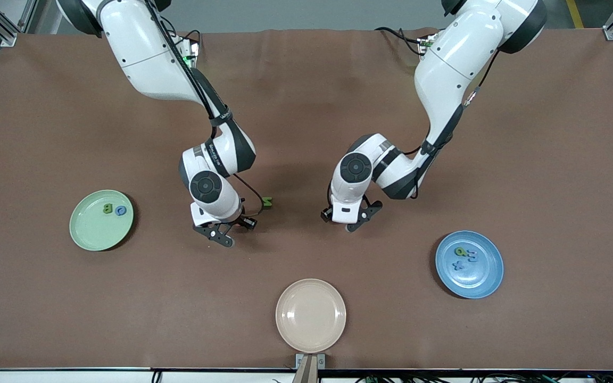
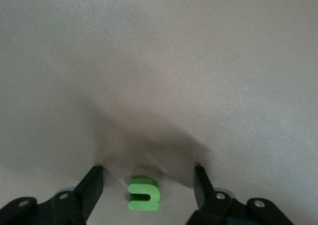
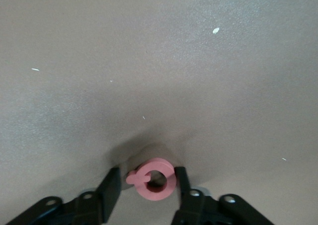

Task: Sort upper and lower case letters into plates
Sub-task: 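Place the red a with the right gripper while the left gripper places the n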

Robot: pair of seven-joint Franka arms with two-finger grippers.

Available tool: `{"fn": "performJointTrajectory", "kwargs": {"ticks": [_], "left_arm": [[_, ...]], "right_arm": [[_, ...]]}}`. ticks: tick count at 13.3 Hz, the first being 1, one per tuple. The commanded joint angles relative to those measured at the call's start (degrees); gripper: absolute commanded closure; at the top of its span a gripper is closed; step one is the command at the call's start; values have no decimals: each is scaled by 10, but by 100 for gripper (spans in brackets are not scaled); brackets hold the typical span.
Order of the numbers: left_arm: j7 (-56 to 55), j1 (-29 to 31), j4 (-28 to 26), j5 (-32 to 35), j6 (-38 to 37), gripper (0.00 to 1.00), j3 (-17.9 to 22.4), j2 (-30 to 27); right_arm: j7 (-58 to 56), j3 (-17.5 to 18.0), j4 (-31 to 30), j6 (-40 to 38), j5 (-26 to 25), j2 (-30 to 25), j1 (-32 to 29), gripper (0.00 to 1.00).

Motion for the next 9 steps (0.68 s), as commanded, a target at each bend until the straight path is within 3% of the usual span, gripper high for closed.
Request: {"fn": "performJointTrajectory", "kwargs": {"ticks": [1,5,9], "left_arm": [[-8,-5,-20,11,8,27,1,-12],[-9,-9,-20,10,7,50,0,-12],[-1,-15,-19,17,7,92,1,-12]], "right_arm": [[-3,1,-3,-2,8,3,-2,56],[-3,1,-3,-2,8,4,-1,67],[-6,0,11,-39,3,-6,1,74]]}}
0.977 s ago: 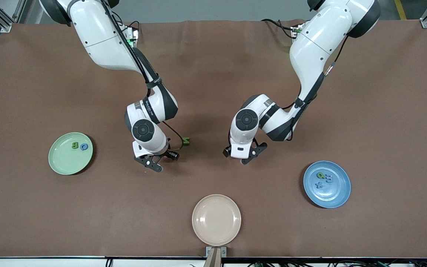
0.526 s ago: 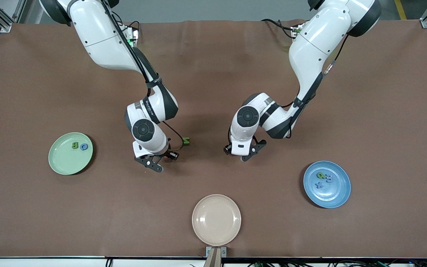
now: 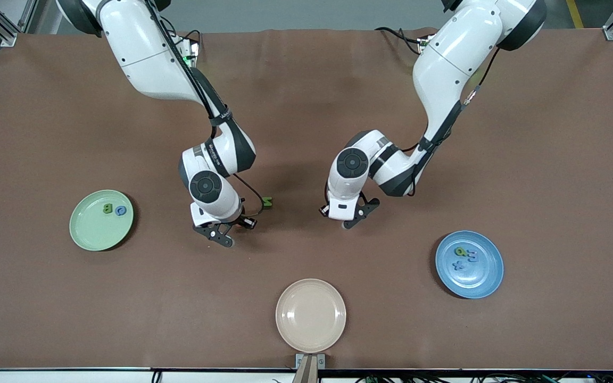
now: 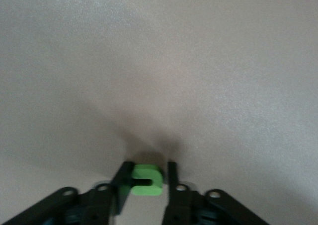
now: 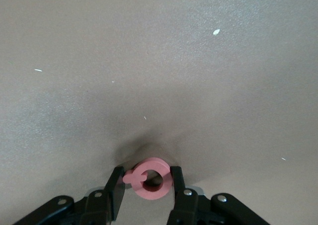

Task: Sort upper and lower case letters into plates
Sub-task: 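Place the red a with the right gripper while the left gripper places the n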

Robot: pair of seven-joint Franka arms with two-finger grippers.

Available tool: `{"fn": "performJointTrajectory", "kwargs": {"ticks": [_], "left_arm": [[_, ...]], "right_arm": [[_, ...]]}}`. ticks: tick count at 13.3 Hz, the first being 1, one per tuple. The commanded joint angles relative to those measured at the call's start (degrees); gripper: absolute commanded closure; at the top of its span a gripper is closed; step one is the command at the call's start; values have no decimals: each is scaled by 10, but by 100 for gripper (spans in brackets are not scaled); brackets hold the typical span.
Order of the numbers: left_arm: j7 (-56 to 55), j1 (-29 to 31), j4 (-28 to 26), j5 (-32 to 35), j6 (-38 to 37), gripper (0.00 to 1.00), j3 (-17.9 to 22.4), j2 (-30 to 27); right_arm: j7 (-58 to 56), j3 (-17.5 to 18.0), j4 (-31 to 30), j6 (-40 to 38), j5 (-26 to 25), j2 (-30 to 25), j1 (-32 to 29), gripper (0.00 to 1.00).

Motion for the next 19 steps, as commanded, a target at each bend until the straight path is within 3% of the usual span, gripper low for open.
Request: {"fn": "performJointTrajectory", "kwargs": {"ticks": [1,4,7,9,12,14,15,16,17,18,19], "left_arm": [[-2,-7,-14,27,8,100,3,-3],[-5,8,2,54,6,100,5,-16],[73,61,39,57,-40,100,5,-39],[175,112,48,57,-75,100,4,-54],[342,193,44,57,-101,100,3,-63],[421,250,43,57,-101,98,4,-58],[446,265,43,57,-101,91,4,-55],[460,274,45,58,-97,67,5,-44],[468,282,46,61,-93,27,5,-41],[470,292,46,75,-92,3,5,-44],[475,299,46,76,-93,0,5,-49]], "right_arm": [[-5,-3,38,-86,3,-9,-2,74],[-82,-5,87,-247,0,-53,-40,74],[-231,-5,74,-319,-2,-111,-122,74],[-365,-5,32,-320,-4,-145,-191,74],[-539,-5,21,-308,-16,-144,-288,74],[-609,-5,-22,-227,-37,-142,-330,74],[-644,-5,-43,-177,-46,-141,-349,74],[-675,-5,-58,-130,-46,-135,-365,74],[-693,-5,-72,-87,-46,-123,-376,74],[-695,-5,-80,-62,-46,-112,-379,74],[-695,-4,-92,-43,-46,-106,-379,74]]}}
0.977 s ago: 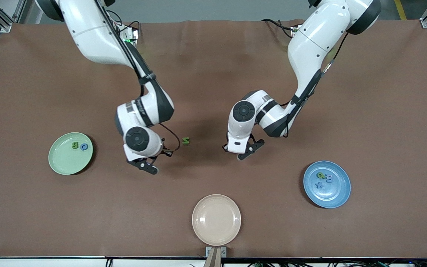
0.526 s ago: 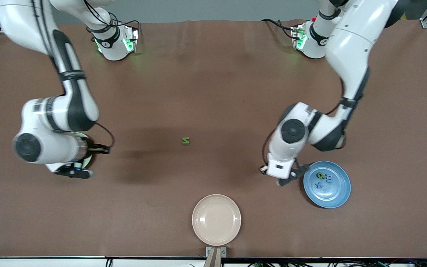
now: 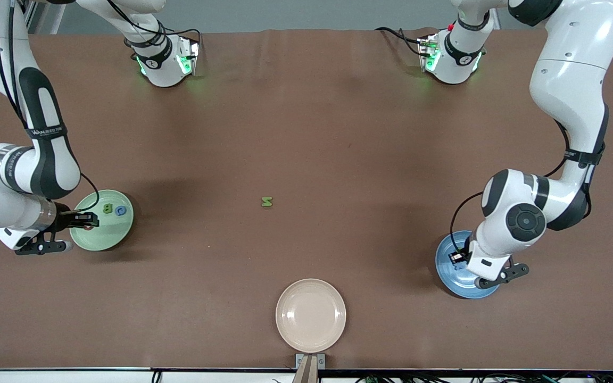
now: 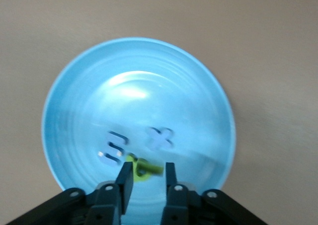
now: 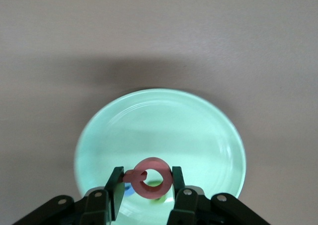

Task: Sort upper and lower case letters into plates
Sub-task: 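Place the red a with the right gripper while the left gripper places the n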

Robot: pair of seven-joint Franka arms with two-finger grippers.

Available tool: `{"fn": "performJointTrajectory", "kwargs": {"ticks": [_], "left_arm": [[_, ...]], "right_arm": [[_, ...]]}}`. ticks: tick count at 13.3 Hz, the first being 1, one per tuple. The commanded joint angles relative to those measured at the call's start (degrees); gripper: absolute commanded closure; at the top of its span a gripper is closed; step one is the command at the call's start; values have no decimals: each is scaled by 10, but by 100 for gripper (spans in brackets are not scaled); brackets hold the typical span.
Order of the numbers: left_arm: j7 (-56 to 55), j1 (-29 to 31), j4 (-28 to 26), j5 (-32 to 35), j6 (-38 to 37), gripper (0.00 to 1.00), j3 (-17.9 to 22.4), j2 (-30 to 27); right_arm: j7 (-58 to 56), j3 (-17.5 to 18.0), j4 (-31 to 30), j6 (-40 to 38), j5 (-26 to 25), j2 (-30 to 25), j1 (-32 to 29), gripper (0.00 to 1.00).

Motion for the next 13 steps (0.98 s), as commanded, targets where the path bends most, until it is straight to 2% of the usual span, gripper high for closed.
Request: {"fn": "performJointTrajectory", "kwargs": {"ticks": [1,4,7,9,11,13], "left_arm": [[12,15,0,16,-1,0,-8,-11],[11,19,-1,2,-38,0,-12,-56],[15,19,1,2,-76,0,-12,-98],[24,20,5,-3,-125,0,-14,-138],[53,20,22,-43,-193,0,-13,-186],[103,34,29,-65,-264,0,-15,-229]], "right_arm": [[-6,14,-36,54,-10,8,-6,73],[-4,16,-41,68,-6,25,-5,72],[-4,18,-40,68,-5,30,-1,66],[-3,18,-38,68,-5,30,0,46],[4,18,-38,57,-5,20,9,0],[44,18,-36,0,-5,-19,31,0]]}}
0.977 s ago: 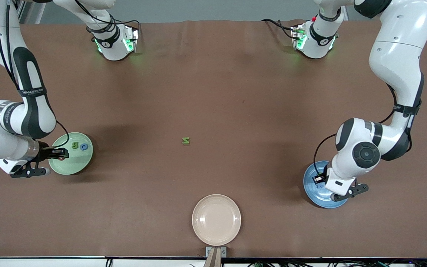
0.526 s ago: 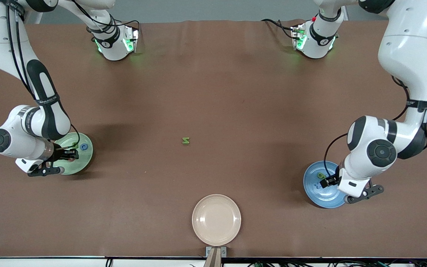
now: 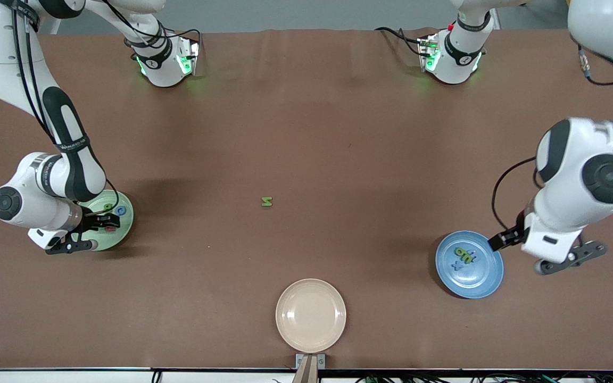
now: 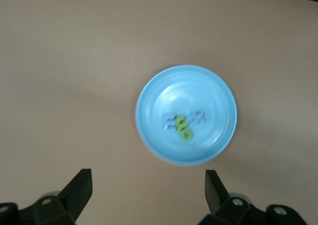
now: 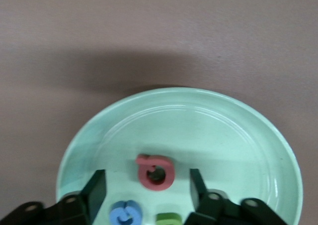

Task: Sort upper and lower case letters into plates
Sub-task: 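Grasp the green Z with the right gripper while the left gripper withdraws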

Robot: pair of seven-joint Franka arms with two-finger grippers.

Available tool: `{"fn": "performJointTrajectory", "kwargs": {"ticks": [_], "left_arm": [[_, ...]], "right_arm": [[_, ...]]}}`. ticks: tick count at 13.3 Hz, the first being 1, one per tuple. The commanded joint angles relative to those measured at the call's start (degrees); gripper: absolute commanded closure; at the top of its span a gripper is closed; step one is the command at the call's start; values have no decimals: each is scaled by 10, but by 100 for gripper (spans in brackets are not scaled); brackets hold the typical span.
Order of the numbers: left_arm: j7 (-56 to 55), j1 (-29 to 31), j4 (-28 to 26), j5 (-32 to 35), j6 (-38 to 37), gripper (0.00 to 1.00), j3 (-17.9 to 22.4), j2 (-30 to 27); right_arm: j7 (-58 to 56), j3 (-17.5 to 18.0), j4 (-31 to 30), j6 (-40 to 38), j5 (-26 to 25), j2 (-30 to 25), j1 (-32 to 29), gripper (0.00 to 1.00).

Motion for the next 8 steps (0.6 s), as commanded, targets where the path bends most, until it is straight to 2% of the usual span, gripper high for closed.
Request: {"fn": "performJointTrajectory", "kwargs": {"ticks": [1,3,4,6,8], "left_arm": [[71,15,5,-26,-77,0,-5,-55],[125,14,29,-27,-119,0,-9,-56],[142,14,43,-33,-140,0,-10,-55],[144,13,71,-64,-176,0,-9,-50],[144,8,79,-68,-195,0,-10,-50]], "right_arm": [[82,1,-10,-77,-5,-73,48,0],[224,1,-10,-142,-11,-111,130,0],[288,1,-10,-149,-11,-117,179,0],[407,2,-9,-140,-6,-114,259,0],[457,2,-7,-107,-4,-109,329,0]]}}
